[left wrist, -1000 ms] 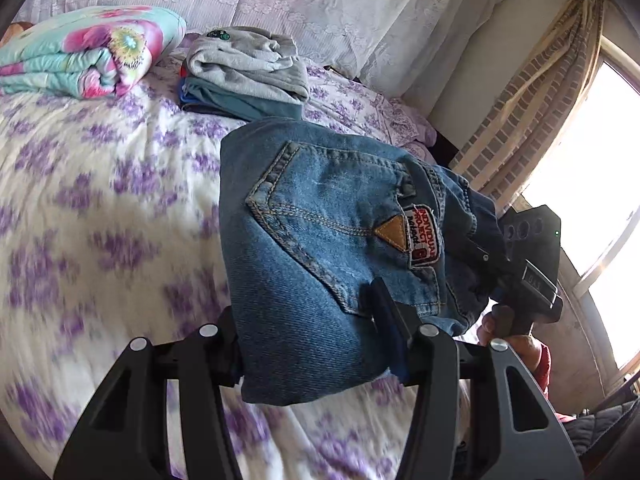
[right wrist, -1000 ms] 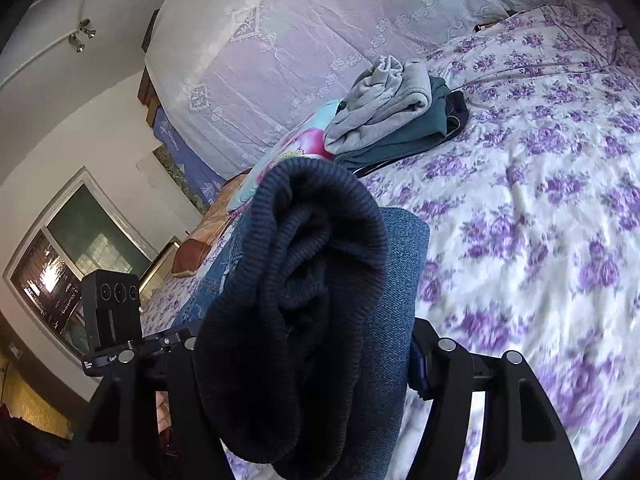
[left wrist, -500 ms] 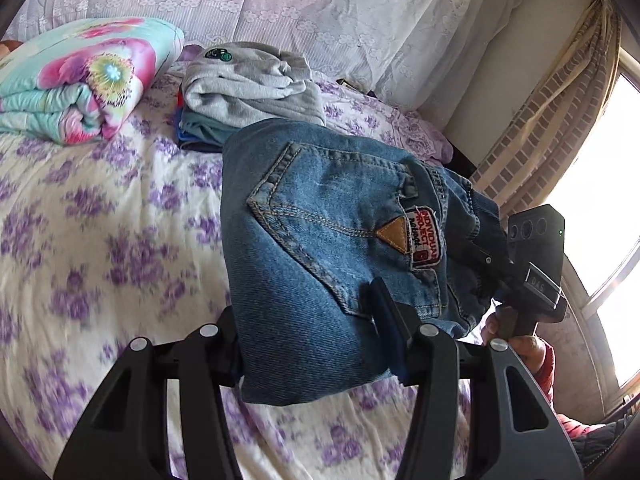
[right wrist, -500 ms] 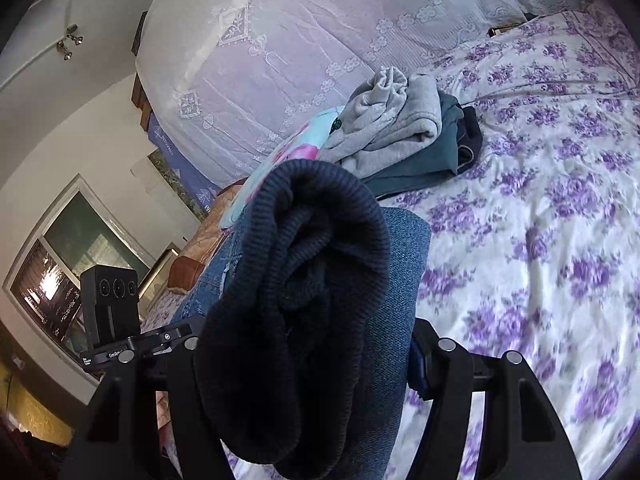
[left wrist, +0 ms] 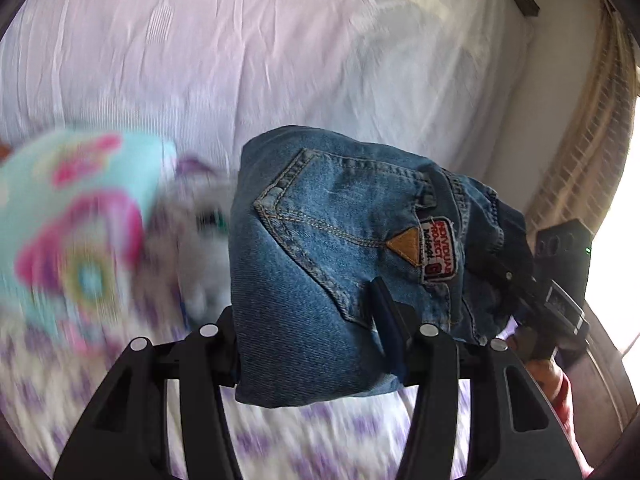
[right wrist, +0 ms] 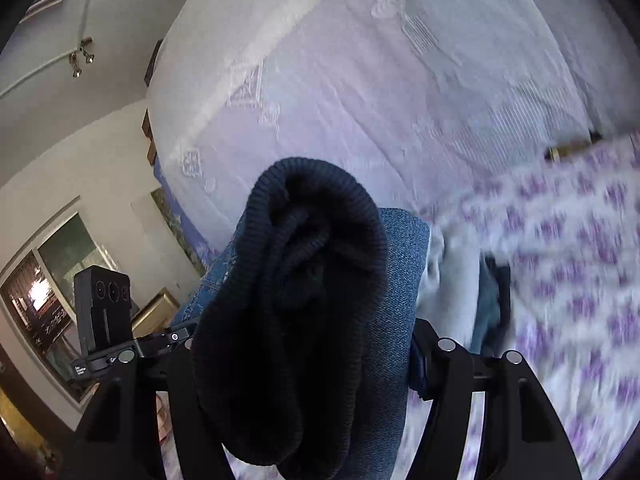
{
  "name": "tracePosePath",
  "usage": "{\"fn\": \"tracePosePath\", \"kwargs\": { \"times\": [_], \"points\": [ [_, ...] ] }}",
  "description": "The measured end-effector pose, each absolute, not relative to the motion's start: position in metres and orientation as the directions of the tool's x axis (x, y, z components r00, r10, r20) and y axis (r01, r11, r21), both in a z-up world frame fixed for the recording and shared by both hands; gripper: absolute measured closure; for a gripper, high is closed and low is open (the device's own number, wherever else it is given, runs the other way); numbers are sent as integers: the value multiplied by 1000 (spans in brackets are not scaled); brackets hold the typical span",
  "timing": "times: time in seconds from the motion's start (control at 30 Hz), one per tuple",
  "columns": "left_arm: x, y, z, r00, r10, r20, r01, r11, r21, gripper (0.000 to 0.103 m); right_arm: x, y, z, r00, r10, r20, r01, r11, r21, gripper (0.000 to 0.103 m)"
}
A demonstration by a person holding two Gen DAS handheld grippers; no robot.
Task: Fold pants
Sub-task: 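Lower the folded jeans onto the grey clothes stack and open the right tool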
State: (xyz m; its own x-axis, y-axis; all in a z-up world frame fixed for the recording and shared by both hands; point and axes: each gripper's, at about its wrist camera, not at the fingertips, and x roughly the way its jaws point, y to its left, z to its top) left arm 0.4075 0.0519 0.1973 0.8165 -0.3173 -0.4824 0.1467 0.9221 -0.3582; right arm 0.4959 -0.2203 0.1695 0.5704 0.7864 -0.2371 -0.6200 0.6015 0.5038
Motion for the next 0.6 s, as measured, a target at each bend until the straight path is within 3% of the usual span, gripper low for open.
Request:
{"fn": "tracePosePath", "kwargs": {
  "times": [0.1,0.17,0.27,0.3,0.33,0.37,0.4,0.43,0.5,0.6],
  "points": [
    [465,66,216,831,-268,-488,77,923,-376,48,556,-207,177,566,788,-243,-594,593,543,37],
    [502,76,210,818,-236,-524,18,922,-387,47,600,-197,160,545,784,-298,-547,602,582,37],
    [561,91,151,726,-189,-661,-138,902,-409,41,662,-183,84,465,720,-515,-328,680,655,33],
    [572,93,127,686,-176,-706,-182,898,-401,41,670,-183,61,458,703,-544,-295,697,653,27],
    [582,96,96,639,-176,-749,-219,891,-397,34,672,-187,45,469,730,-497,-324,665,672,23],
    [582,102,75,657,-197,-727,-222,872,-436,29,671,-191,41,472,753,-458,-354,638,683,17],
    [577,109,69,690,-207,-693,-219,853,-473,14,669,-193,41,471,759,-449,-364,631,685,16],
    [576,113,65,692,-228,-685,-213,842,-495,10,667,-193,43,469,757,-454,-369,636,678,16],
    [575,119,64,684,-264,-680,-203,826,-526,10,662,-190,54,478,735,-480,-393,668,632,13],
    [566,114,77,694,-221,-685,-206,851,-482,13,649,-189,80,549,674,-495,-416,734,538,11]
  ]
}}
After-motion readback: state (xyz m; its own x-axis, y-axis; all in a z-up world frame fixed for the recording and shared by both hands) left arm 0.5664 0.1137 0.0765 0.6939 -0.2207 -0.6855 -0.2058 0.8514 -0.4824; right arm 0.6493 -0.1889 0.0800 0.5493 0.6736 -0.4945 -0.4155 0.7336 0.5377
